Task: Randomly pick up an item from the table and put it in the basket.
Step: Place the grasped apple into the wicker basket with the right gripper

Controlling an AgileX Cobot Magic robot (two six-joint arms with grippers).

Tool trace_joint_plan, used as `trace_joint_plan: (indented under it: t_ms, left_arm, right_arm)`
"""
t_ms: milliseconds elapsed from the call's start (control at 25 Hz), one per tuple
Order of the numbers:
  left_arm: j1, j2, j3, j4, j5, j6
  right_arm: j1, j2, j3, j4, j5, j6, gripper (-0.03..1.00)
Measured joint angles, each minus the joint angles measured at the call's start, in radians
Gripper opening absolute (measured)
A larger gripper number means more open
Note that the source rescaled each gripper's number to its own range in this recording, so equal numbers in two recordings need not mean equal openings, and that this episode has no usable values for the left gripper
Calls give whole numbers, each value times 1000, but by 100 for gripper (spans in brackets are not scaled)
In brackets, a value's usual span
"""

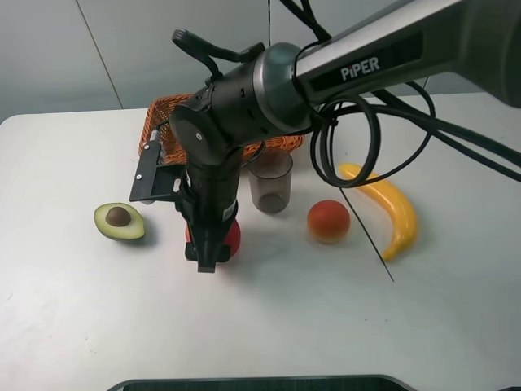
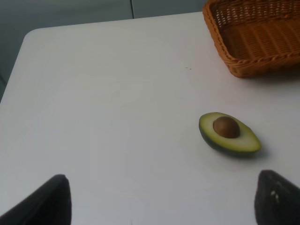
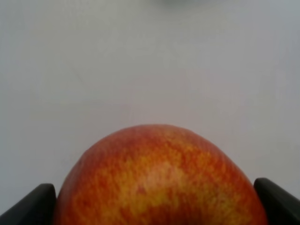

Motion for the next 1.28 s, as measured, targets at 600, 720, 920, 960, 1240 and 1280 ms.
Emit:
trace_joint_plan:
  t_ms: [600, 720, 920, 960, 1240, 1280]
  left_arm:
    - [0, 0, 0, 0, 0, 0]
    - [0, 0, 0, 0, 0, 0]
    - [0, 0, 0, 0, 0, 0]
    - [0, 0, 0, 0, 0, 0]
    - [0, 0, 0, 0, 0, 0]
    - [0, -1, 0, 0, 0, 0]
  right_arm:
    - [-178, -157, -250, 26, 205, 483, 5]
    - [-249, -157, -269, 26, 144, 549, 5]
    - [-310, -149, -269, -30, 13, 595, 5]
    - [-314, -143, -269, -44, -14, 600, 5]
    - [-349, -43, -269, -72, -160, 630, 5]
    - [-353, -30, -269, -72, -169, 637, 5]
